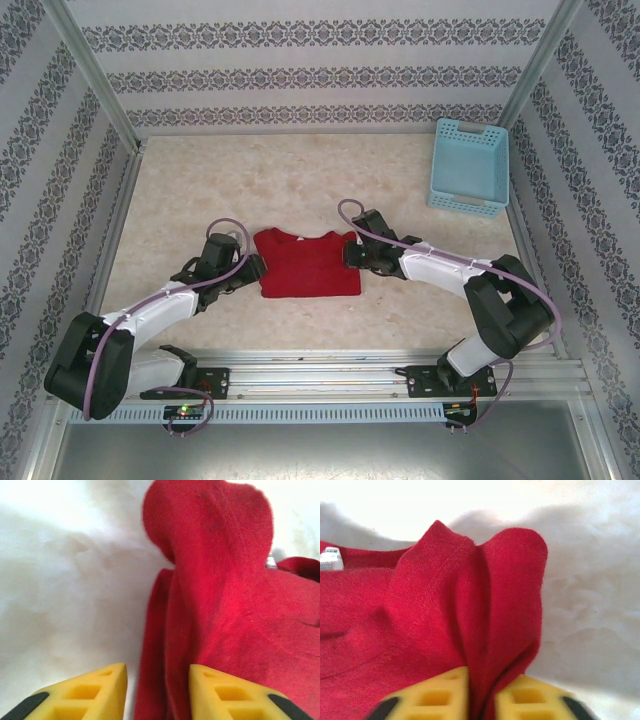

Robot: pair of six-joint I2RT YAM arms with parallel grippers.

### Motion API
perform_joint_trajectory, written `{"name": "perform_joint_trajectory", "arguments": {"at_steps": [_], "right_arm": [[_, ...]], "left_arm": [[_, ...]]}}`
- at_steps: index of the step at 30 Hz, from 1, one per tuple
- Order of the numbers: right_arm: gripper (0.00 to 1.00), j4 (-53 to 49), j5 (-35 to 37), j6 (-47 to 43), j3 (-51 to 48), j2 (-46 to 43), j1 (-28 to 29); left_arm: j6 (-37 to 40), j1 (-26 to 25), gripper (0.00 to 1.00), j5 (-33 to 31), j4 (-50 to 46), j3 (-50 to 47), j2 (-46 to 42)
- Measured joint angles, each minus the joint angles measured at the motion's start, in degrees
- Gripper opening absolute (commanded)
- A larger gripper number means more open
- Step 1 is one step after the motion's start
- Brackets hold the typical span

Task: Fold the inside-out t-shirt

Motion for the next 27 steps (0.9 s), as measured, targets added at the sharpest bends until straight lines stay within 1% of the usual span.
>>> {"name": "perform_joint_trajectory", "arguments": {"at_steps": [2,4,5,8,9,11,14,17,20,22,25,27], "right_arm": [[0.55,-1.7,1.3,-0.7,0.7,0.0,-0.2],[0.64,-3.9,2.8,-1.4,1.7,-0.3,-0.3],[0.68,-5.1,3.7,-1.7,2.2,-0.9,-0.2],[0.72,-8.0,5.9,-2.7,3.1,-3.8,-0.2],[0.73,-8.9,6.4,-2.9,3.1,-5.0,-0.2],[0.75,-10.5,7.6,-3.3,3.1,-7.9,-0.2],[0.79,-11.8,9.0,-3.0,2.7,-11.8,-0.1],[0.82,-12.7,10.8,-2.5,0.5,-17.6,-0.1],[0.84,-13.1,12.5,-1.5,-3.0,-23.9,-0.1],[0.84,-13.3,13.6,-0.7,-4.9,-27.3,-0.2],[0.85,-13.4,15.0,0.6,-7.8,-31.6,-0.4],[0.86,-13.7,15.3,1.5,-9.5,-34.0,-1.2]], "left_arm": [[-0.1,0.0,0.43,-2.6,-4.0,1.7,-0.3],[0.0,0.3,0.45,-5.2,-8.0,3.5,-1.8],[-0.1,0.3,0.45,-6.8,-10.3,4.5,-3.3],[-0.1,-1.0,0.47,-12.0,-16.9,8.3,-7.6],[-0.1,-2.5,0.48,-14.3,-19.1,9.9,-8.6],[-0.3,-7.4,0.50,-18.4,-22.7,13.5,-9.4],[-1.5,-15.3,0.57,-23.3,-26.0,17.8,-7.6],[-2.9,-22.9,0.65,-28.2,-29.2,22.2,-1.5],[-4.0,-28.3,0.75,-30.7,-29.9,27.7,8.2],[-4.3,-30.3,0.80,-31.4,-29.9,30.8,14.1],[-4.6,-31.4,0.82,-31.4,-29.9,34.6,21.7],[-4.7,-31.6,0.83,-31.1,-29.8,35.5,25.1]]}}
